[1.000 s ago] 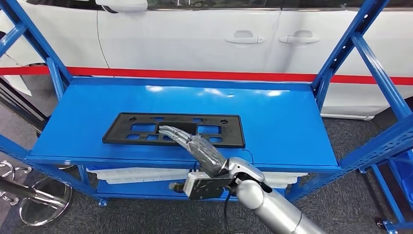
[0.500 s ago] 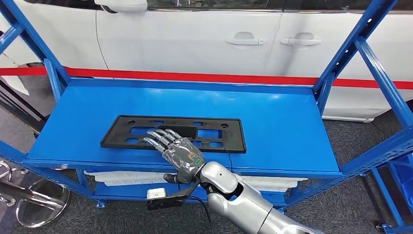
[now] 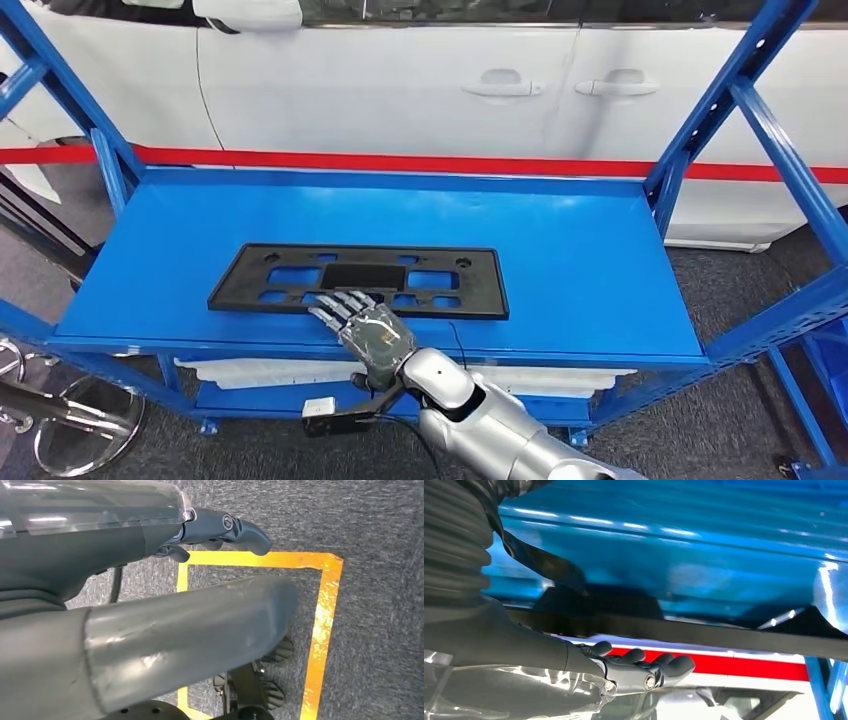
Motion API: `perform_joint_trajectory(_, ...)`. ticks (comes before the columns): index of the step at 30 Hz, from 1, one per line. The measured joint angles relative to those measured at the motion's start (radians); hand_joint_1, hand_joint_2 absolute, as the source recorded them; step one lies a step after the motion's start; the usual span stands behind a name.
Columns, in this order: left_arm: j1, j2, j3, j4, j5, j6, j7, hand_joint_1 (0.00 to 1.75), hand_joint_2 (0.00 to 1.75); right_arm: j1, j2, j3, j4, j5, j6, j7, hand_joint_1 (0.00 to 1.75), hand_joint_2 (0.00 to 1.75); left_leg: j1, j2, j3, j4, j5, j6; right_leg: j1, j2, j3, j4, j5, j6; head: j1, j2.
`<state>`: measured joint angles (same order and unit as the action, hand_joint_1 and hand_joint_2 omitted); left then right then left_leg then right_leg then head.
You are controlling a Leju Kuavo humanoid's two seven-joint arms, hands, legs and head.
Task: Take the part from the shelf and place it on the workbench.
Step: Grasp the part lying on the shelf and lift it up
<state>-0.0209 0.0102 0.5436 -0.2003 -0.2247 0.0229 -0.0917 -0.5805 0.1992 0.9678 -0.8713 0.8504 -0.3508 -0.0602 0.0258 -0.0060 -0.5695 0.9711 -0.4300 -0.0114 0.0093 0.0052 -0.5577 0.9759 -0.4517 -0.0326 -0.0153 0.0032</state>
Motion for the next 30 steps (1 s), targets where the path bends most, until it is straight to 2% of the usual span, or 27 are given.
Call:
perform_joint_trajectory(2,0.0,0.0,0.0,0.0,-0.008,0.0,0.0,0.0,0.0,-0.008,0.009,-0.001,0.016,0.003,-0.037,0.011,0.0,1.75,0.001,0.001,0.001,-0.002,0.001,0.014,-0.003,-0.001,-0.015,0.041,-0.03,0.01,0.0,0.0)
perform_joint_trajectory(3,-0.001,0.0,0.0,0.0,-0.013,0.0,0.0,0.0,0.0,-0.014,0.012,-0.003,0.022,0.004,-0.054,0.016,0.0,1.75,0.002,0.002,0.002,-0.003,0.001,0.019,-0.005,-0.001,-0.037,0.09,-0.06,0.015,0.0,0.0)
perform_joint_trajectory(5,-0.002,0.001,0.0,0.0,-0.019,-0.001,0.0,0.0,0.0,-0.027,0.016,-0.014,0.034,0.003,-0.08,0.023,0.0,1.75,0.0,0.003,0.001,-0.003,0.001,0.024,-0.01,-0.002,-0.105,0.237,-0.129,0.022,0.0,0.0)
perform_joint_trajectory(6,-0.002,0.001,0.0,0.0,-0.022,-0.001,0.001,0.0,0.0,-0.031,0.017,-0.02,0.039,0.002,-0.086,0.024,0.0,1.75,-0.001,0.003,0.002,-0.002,0.0,0.025,-0.011,-0.002,-0.133,0.295,-0.147,0.023,0.0,0.0)
perform_joint_trajectory(7,-0.002,0.002,0.0,0.0,-0.024,-0.001,0.001,0.0,0.0,-0.034,0.017,-0.025,0.044,0.001,-0.09,0.023,0.0,1.75,-0.002,0.003,0.003,-0.002,0.0,0.025,-0.012,-0.002,-0.147,0.32,-0.146,0.022,0.0,0.0)
perform_joint_trajectory(8,-0.002,0.002,0.0,0.0,-0.026,-0.002,0.001,0.0,0.0,-0.036,0.018,-0.03,0.048,0.0,-0.093,0.023,0.0,1.75,-0.003,0.002,0.005,-0.002,0.0,0.025,-0.012,-0.002,-0.138,0.298,-0.122,0.018,0.0,0.0)
perform_joint_trajectory(10,-0.002,0.002,0.0,0.0,-0.03,-0.002,0.001,0.0,0.0,-0.043,0.023,-0.041,0.055,-0.001,-0.109,0.022,0.0,1.75,-0.005,0.0,0.01,-0.002,-0.002,0.024,-0.008,-0.002,-0.075,0.158,-0.044,0.003,0.0,0.0)
perform_joint_trajectory(11,-0.003,0.001,0.0,0.0,-0.033,-0.003,0.001,0.0,0.0,-0.049,0.027,-0.049,0.057,-0.002,-0.122,0.02,0.0,1.75,-0.006,-0.001,0.01,-0.003,-0.003,0.022,-0.004,-0.002,-0.042,0.086,-0.014,-0.006,0.0,0.0)
perform_joint_trajectory(12,-0.003,0.001,-0.001,0.0,-0.036,-0.004,0.001,0.0,0.0,-0.056,0.03,-0.059,0.059,-0.004,-0.135,0.017,0.0,1.75,-0.006,0.0,0.01,-0.003,-0.003,0.019,0.001,-0.002,-0.02,0.037,0.003,-0.013,0.0,0.0)
perform_joint_trajectory(14,-0.004,0.002,-0.001,0.0,-0.042,-0.006,0.001,0.0,0.0,-0.071,0.033,-0.08,0.06,-0.011,-0.15,0.007,0.0,1.75,-0.005,0.0,0.009,-0.008,0.0,0.009,0.007,-0.001,-0.008,0.005,0.007,-0.018,0.0,0.0)
perform_joint_trajectory(16,-0.004,0.004,-0.002,0.0,-0.047,-0.008,0.001,0.0,0.0,-0.083,0.034,-0.101,0.051,-0.017,-0.152,-0.002,0.0,1.75,-0.005,0.001,0.01,-0.009,-0.004,-0.002,0.001,-0.001,-0.003,-0.01,0.013,-0.018,0.0,0.0)
perform_joint_trajectory(17,-0.004,0.005,-0.002,0.0,-0.049,-0.009,0.001,0.0,0.0,-0.09,0.034,-0.11,0.042,-0.017,-0.149,-0.005,0.0,1.75,-0.005,0.001,0.004,0.008,-0.018,-0.006,-0.002,-0.002,0.001,-0.017,0.016,-0.019,0.0,0.0)
perform_joint_trajectory(18,-0.004,0.007,-0.002,0.0,-0.05,-0.009,0.001,0.0,0.0,-0.095,0.034,-0.117,0.032,-0.015,-0.143,-0.006,0.0,1.75,-0.005,0.002,-0.013,0.048,-0.044,-0.011,-0.006,-0.003,0.004,-0.024,0.019,-0.02,0.0,0.0)
perform_joint_trajectory(20,-0.004,0.01,-0.002,0.0,-0.052,-0.011,0.001,0.0,0.0,-0.101,0.033,-0.124,0.015,-0.005,-0.122,-0.003,0.0,1.75,-0.004,0.002,-0.075,0.187,-0.115,-0.018,-0.005,-0.004,0.004,-0.024,0.02,-0.022,0.0,0.0)
perform_joint_trajectory(21,-0.003,0.012,-0.002,0.0,-0.054,-0.012,0.001,0.0,0.0,-0.1,0.032,-0.126,0.01,0.004,-0.108,0.0,0.0,1.75,-0.004,0.002,-0.107,0.254,-0.14,-0.022,-0.004,-0.005,0.003,-0.021,0.019,-0.023,0.0,0.0)
perform_joint_trajectory(22,-0.003,0.012,-0.002,0.0,-0.057,-0.013,0.001,0.0,0.0,-0.098,0.031,-0.126,0.008,0.016,-0.097,0.003,0.0,1.75,-0.003,0.002,-0.125,0.293,-0.145,-0.025,-0.004,-0.005,0.001,-0.018,0.018,-0.023,0.0,0.0)
perform_joint_trajectory(23,-0.002,0.013,-0.002,0.0,-0.06,-0.014,0.0,0.0,0.0,-0.096,0.031,-0.126,0.008,0.03,-0.089,0.004,0.0,1.75,-0.002,0.002,-0.125,0.291,-0.131,-0.028,-0.004,-0.004,0.0,-0.014,0.016,-0.023,0.0,0.0)
perform_joint_trajectory(24,-0.003,0.014,-0.002,0.0,-0.063,-0.015,-0.001,0.0,0.0,-0.094,0.03,-0.126,0.008,0.044,-0.084,0.005,0.0,1.75,-0.001,0.003,-0.104,0.248,-0.1,-0.03,-0.005,-0.004,0.0,-0.01,0.013,-0.022,0.0,0.0)
perform_joint_trajectory(26,-0.005,0.015,-0.001,0.0,-0.068,-0.016,-0.004,0.0,0.0,-0.093,0.03,-0.126,0.008,0.067,-0.08,0.006,0.0,1.75,0.002,0.003,-0.037,0.109,-0.033,-0.032,-0.003,-0.002,0.0,-0.002,0.006,-0.015,0.0,0.0)
perform_joint_trajectory(27,-0.006,0.015,-0.001,0.0,-0.069,-0.016,-0.006,0.0,0.0,-0.094,0.03,-0.126,0.009,0.076,-0.078,0.006,0.0,1.75,0.002,0.002,-0.009,0.052,-0.016,-0.028,-0.001,-0.001,-0.002,0.002,0.004,-0.011,0.0,0.0)
perform_joint_trajectory(28,-0.008,0.015,-0.001,0.0,-0.07,-0.017,-0.007,0.0,0.0,-0.094,0.03,-0.125,0.011,0.084,-0.075,0.006,0.0,1.75,0.002,0.001,0.006,0.019,-0.01,-0.022,0.001,0.0,-0.005,0.006,0.002,-0.006,0.0,0.0)
perform_joint_trajectory(30,-0.008,0.015,0.0,0.0,-0.074,-0.018,-0.008,0.0,0.0,-0.093,0.03,-0.122,0.017,0.097,-0.062,0.006,0.0,1.75,0.0,-0.001,0.011,0.006,-0.015,-0.007,0.004,0.001,-0.01,0.01,0.001,-0.001,0.0,0.0)
